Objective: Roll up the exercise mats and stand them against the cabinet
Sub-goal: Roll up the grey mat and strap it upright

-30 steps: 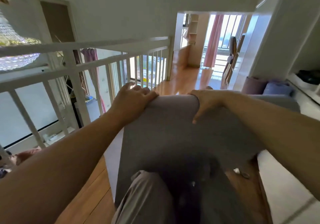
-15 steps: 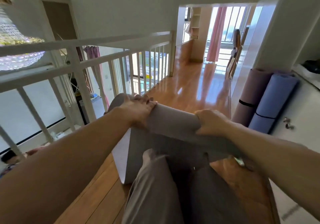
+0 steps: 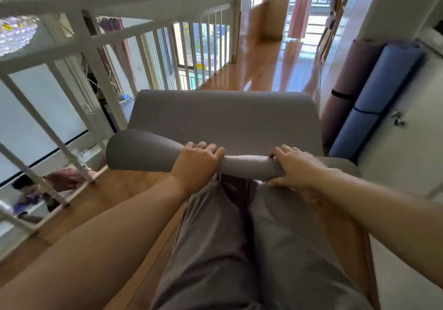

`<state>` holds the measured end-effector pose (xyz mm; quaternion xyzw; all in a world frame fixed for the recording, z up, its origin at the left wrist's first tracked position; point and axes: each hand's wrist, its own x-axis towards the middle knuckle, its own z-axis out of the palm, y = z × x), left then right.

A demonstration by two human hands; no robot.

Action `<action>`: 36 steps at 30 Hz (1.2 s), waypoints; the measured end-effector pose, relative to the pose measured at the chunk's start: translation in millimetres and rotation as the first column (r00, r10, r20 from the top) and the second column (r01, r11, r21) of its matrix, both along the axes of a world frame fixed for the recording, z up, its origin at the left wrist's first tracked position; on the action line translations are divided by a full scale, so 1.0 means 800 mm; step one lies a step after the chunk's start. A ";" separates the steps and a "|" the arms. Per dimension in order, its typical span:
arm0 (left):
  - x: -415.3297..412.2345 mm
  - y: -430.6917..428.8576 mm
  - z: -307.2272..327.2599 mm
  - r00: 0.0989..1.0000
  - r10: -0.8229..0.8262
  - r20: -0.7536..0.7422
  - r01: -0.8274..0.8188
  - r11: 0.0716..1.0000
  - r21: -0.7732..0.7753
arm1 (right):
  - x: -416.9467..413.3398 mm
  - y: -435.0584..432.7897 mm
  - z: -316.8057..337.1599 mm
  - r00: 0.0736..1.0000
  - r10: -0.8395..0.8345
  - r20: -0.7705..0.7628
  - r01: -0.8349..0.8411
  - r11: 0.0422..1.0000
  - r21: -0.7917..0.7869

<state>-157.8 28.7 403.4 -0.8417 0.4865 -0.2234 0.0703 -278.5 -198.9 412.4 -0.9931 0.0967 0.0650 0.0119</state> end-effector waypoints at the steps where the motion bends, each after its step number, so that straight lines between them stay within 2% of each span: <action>1: -0.003 -0.001 -0.003 1.000 -0.021 -0.006 0.021 0.999 -0.033 | -0.004 0.001 -0.009 0.999 -0.009 0.050 0.009 1.000 -0.006; 4: -0.016 -0.005 -0.003 0.995 -0.005 -0.098 0.000 0.999 -0.052 | -0.011 0.000 -0.020 0.987 0.022 0.161 -0.010 0.997 -0.073; 6: -0.024 -0.008 -0.003 0.980 0.103 -0.170 -0.094 0.994 0.057 | -0.013 0.002 -0.021 0.983 0.094 0.155 -0.078 0.991 -0.106; 8: -0.034 -0.014 -0.008 0.954 0.177 -0.244 -0.131 0.972 0.193 | -0.015 0.006 -0.021 0.981 0.171 0.092 -0.157 0.977 -0.145; 11: -0.055 -0.016 -0.038 0.877 0.192 -0.441 -0.063 0.955 0.289 | -0.024 0.008 -0.025 0.975 0.211 -0.065 -0.219 0.960 -0.173; 14: -0.070 -0.006 -0.079 0.889 0.112 -0.444 0.032 0.952 0.304 | -0.038 0.009 -0.049 0.955 0.214 -0.205 -0.243 0.961 -0.130; 17: -0.075 -0.007 -0.101 0.880 0.060 -0.471 0.083 0.957 0.277 | -0.055 0.013 -0.081 0.963 0.155 -0.223 -0.162 0.987 -0.014; 19: -0.078 -0.013 -0.107 0.886 0.011 -0.464 0.126 0.957 0.262 | -0.066 0.011 -0.096 0.969 0.152 -0.193 -0.153 0.988 0.011; 25: -0.060 -0.022 -0.104 0.930 -0.152 -0.336 0.169 0.985 0.024 | -0.075 0.002 -0.109 0.991 0.126 0.054 -0.125 0.992 -0.026; 32: -0.023 -0.036 -0.040 0.970 -0.136 -0.204 0.098 0.978 -0.184 | -0.026 -0.011 -0.055 0.955 0.118 0.273 -0.110 0.993 -0.045; 36: -0.005 -0.043 0.010 0.970 -0.141 -0.197 0.103 0.976 -0.191 | -0.006 -0.020 -0.008 0.915 0.148 0.375 -0.111 0.987 -0.117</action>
